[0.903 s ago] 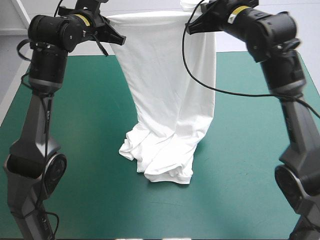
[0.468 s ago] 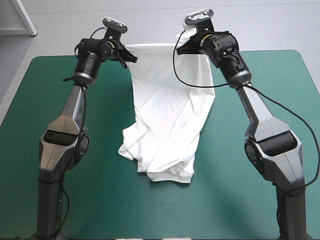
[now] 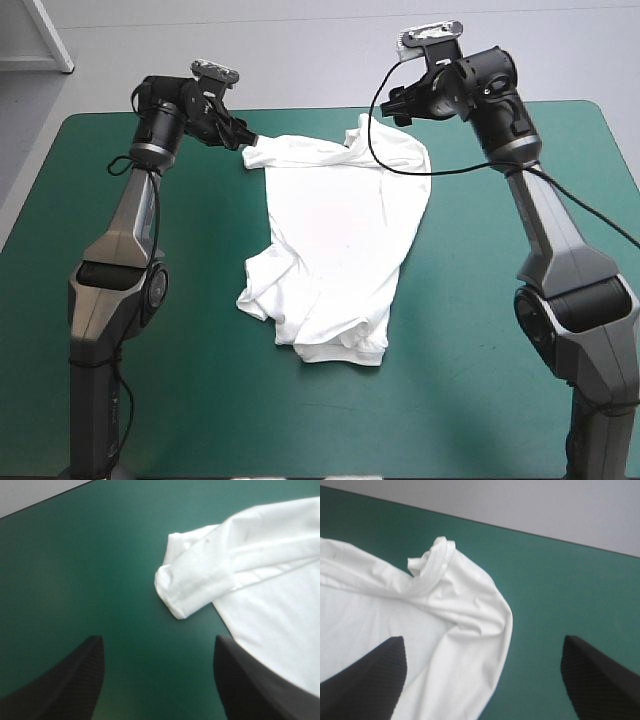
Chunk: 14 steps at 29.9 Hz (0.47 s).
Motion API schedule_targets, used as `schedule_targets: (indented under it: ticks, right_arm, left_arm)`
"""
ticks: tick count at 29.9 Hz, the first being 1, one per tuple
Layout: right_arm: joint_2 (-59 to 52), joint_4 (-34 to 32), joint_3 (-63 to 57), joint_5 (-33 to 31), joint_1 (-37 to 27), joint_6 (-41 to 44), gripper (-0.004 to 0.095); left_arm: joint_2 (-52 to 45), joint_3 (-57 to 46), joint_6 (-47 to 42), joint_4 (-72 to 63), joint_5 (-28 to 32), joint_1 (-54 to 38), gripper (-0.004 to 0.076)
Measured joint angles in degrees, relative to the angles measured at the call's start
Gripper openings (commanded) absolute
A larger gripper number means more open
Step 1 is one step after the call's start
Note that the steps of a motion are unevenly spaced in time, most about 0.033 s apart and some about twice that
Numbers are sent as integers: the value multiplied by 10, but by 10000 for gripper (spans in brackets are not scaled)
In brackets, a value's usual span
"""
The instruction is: Fold the cloth
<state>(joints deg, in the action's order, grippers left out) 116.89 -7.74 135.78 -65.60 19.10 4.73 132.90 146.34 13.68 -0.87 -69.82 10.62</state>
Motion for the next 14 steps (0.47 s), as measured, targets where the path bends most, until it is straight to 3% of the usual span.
schedule_targets:
  ticks: [3,9,14]
  right_arm:
    - [-41,13,-3,-51,0,-7,585]
    - [-132,85,-107,-60,1,-20,561]
    - [-228,96,-266,-60,8,-21,561]
  left_arm:
    - [-38,2,-21,-8,-18,0,475]
    - [-110,-17,-42,-55,-22,0,475]
    - [-210,-152,-42,-54,-22,0,475]
